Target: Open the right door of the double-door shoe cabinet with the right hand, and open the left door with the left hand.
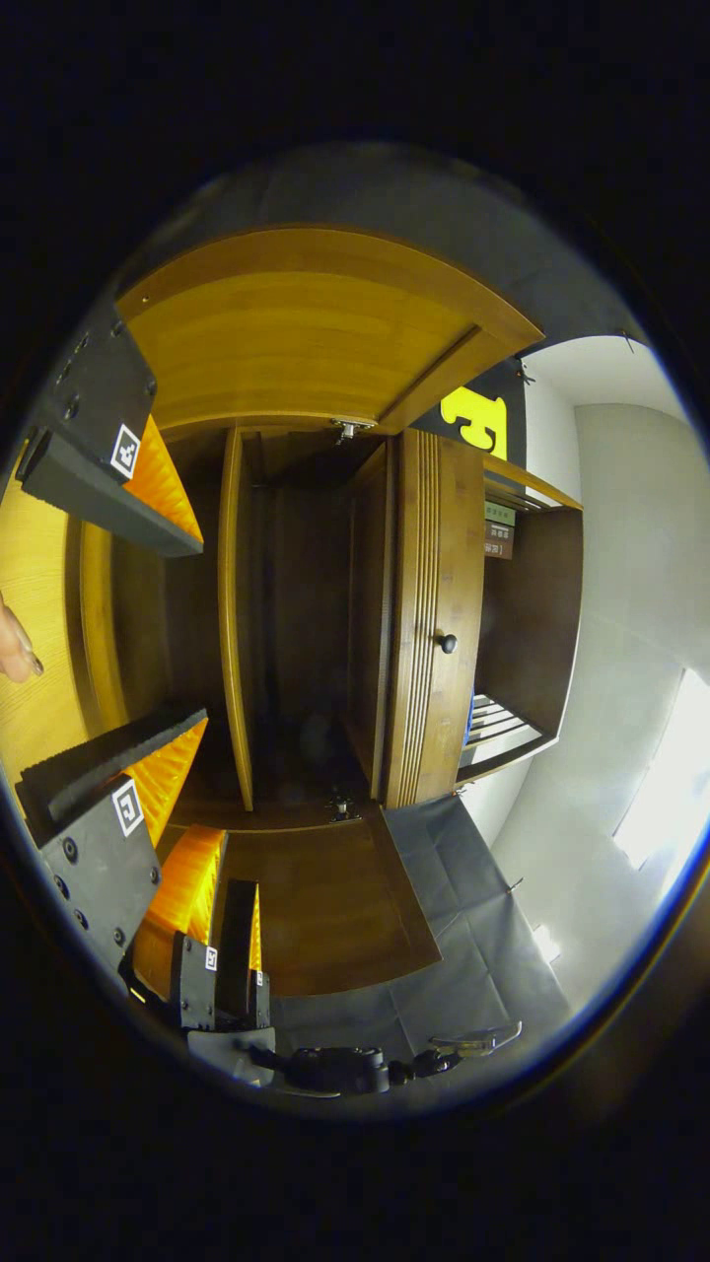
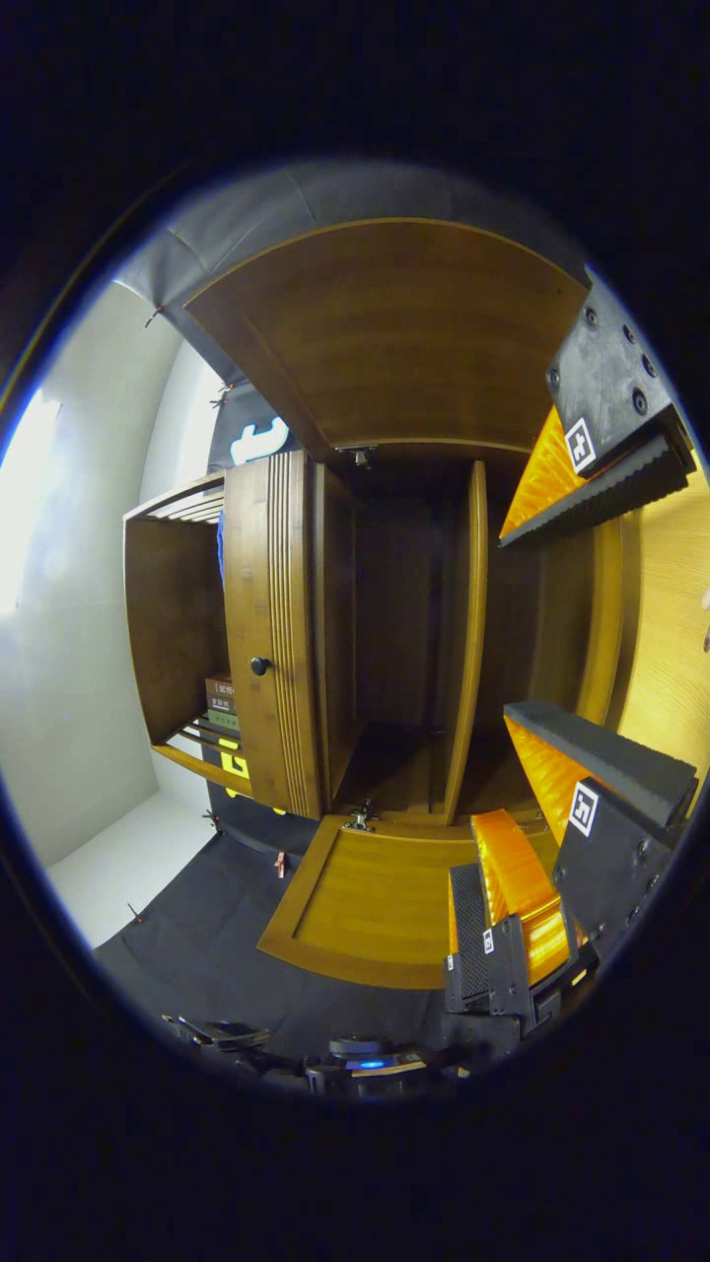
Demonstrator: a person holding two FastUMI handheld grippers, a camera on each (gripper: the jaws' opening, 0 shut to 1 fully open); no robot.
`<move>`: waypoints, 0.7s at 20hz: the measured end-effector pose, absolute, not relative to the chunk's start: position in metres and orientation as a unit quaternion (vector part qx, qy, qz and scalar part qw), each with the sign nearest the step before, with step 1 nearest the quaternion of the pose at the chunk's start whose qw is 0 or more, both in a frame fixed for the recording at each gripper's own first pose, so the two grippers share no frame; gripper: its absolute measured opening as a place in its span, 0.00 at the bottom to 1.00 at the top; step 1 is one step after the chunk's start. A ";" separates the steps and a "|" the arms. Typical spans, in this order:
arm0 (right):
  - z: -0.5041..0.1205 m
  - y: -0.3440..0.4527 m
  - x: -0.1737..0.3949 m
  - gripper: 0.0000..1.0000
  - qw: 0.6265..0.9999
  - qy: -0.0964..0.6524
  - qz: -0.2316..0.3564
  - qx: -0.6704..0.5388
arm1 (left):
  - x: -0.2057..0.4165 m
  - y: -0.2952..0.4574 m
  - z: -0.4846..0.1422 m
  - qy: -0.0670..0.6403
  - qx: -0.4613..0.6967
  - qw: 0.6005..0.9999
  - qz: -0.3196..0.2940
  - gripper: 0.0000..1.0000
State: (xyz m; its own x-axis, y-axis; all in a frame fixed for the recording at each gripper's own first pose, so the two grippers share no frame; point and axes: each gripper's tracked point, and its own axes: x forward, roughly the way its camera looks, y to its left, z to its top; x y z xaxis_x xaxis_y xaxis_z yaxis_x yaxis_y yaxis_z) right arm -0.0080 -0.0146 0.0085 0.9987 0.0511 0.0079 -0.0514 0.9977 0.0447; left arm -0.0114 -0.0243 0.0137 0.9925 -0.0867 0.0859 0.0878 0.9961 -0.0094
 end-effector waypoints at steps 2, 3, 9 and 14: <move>0.011 -0.016 -0.009 0.97 0.999 -0.006 0.023 0.022 | -0.012 -0.023 0.015 -0.045 -0.007 0.998 -0.043 0.96; 0.012 -0.018 -0.010 0.97 1.000 -0.007 0.022 0.022 | -0.012 -0.024 0.014 -0.046 -0.008 0.998 -0.044 0.96; 0.013 -0.018 -0.012 0.97 0.999 -0.004 0.021 0.023 | -0.010 -0.024 0.010 -0.040 -0.021 0.998 -0.045 0.95; 0.012 -0.014 -0.011 0.97 0.999 -0.001 0.026 0.019 | -0.010 -0.021 0.011 -0.043 -0.021 0.998 -0.042 0.96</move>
State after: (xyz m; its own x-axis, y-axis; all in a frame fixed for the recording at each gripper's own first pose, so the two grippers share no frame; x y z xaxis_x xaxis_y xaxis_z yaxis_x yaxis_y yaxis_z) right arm -0.0110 -0.0142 0.0116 0.9987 0.0518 0.0022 -0.0518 0.9979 0.0382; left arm -0.0102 -0.0215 0.0114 0.9928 -0.0819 0.0878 0.0855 0.9956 -0.0387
